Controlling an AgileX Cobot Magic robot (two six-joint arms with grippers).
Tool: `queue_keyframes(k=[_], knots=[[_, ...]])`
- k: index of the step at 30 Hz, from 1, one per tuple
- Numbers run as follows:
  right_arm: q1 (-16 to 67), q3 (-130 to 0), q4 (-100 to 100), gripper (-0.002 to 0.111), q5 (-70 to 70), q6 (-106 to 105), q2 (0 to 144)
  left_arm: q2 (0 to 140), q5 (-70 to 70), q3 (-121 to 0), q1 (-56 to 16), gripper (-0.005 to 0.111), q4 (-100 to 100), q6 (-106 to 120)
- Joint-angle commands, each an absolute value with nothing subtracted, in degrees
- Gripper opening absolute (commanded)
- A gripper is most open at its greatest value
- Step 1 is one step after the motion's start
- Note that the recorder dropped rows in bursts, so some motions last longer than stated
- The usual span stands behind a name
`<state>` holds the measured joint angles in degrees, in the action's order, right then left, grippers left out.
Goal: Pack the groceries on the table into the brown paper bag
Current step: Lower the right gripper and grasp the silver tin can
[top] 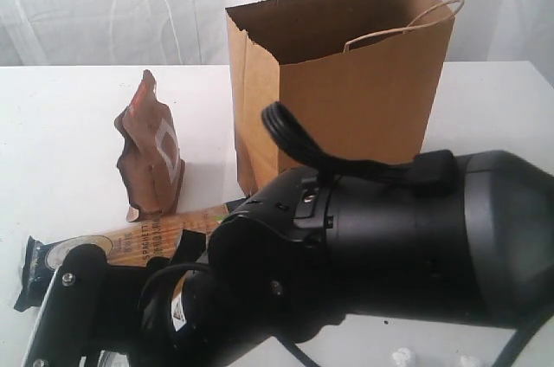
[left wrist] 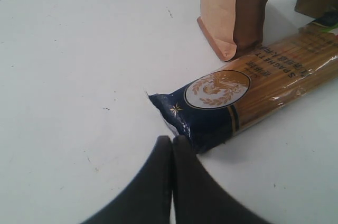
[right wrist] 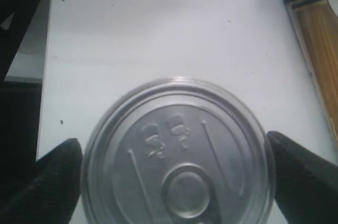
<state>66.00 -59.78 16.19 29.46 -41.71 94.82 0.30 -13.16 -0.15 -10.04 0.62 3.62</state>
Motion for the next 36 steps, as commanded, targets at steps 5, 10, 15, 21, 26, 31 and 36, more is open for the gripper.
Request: queue_keyframes(k=[5, 10, 15, 21, 26, 31, 36], knots=[[66.2, -60.0, 18.3, 0.061, 28.5, -40.97, 94.91, 0.0, -13.32, 0.0, -9.79, 0.0, 0.75, 3.52], [66.2, -60.0, 18.39, 0.022, 30.11, -36.31, 94.91, 0.0, -13.32, 0.0, -9.79, 0.0, 0.75, 3.52], [66.2, -60.0, 18.53, 0.002, 31.14, -35.34, 94.66, 0.0, -13.32, 0.0, -9.79, 0.0, 0.75, 3.52], [66.2, -60.0, 18.53, 0.0, 30.08, -32.66, 91.54, 0.0, -13.32, 0.0, -9.79, 0.0, 0.75, 3.52], [66.2, -60.0, 18.22, 0.0, 27.86, -32.66, 86.66, 0.0, -13.32, 0.0, -9.79, 0.0, 0.75, 3.52], [66.2, -60.0, 17.46, 0.0, 26.45, -32.44, 81.58, 0.0, -13.32, 0.0, -9.79, 0.0, 0.75, 3.52], [66.2, -60.0, 7.93, 0.0, 27.47, -24.78, 78.86, 0.0, -13.32, 0.0, -9.79, 0.0, 0.75, 3.52]])
